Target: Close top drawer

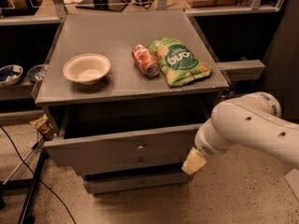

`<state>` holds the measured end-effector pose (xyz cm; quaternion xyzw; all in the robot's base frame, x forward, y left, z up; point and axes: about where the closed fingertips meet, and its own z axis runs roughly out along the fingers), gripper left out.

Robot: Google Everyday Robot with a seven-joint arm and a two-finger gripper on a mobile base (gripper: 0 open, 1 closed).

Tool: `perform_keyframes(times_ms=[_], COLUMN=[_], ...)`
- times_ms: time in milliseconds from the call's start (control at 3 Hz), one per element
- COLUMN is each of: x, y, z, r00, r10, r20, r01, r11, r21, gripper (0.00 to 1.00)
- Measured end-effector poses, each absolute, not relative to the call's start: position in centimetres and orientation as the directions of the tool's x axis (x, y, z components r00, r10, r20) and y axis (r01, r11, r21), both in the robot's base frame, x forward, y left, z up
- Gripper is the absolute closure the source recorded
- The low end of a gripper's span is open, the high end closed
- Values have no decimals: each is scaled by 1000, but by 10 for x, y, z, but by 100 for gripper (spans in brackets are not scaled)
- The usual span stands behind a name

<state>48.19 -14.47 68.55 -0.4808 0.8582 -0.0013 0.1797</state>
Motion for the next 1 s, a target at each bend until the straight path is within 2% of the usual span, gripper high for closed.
perform_keyframes(times_ms=[333,1000], x=[482,483], y=[-145,-144], z=[685,684], r00=[-473,-477], r10=[-826,-824], r20=[-307,-306], r01=[-825,-822], r11=[538,541], r21=[-175,-175], gripper=[50,100])
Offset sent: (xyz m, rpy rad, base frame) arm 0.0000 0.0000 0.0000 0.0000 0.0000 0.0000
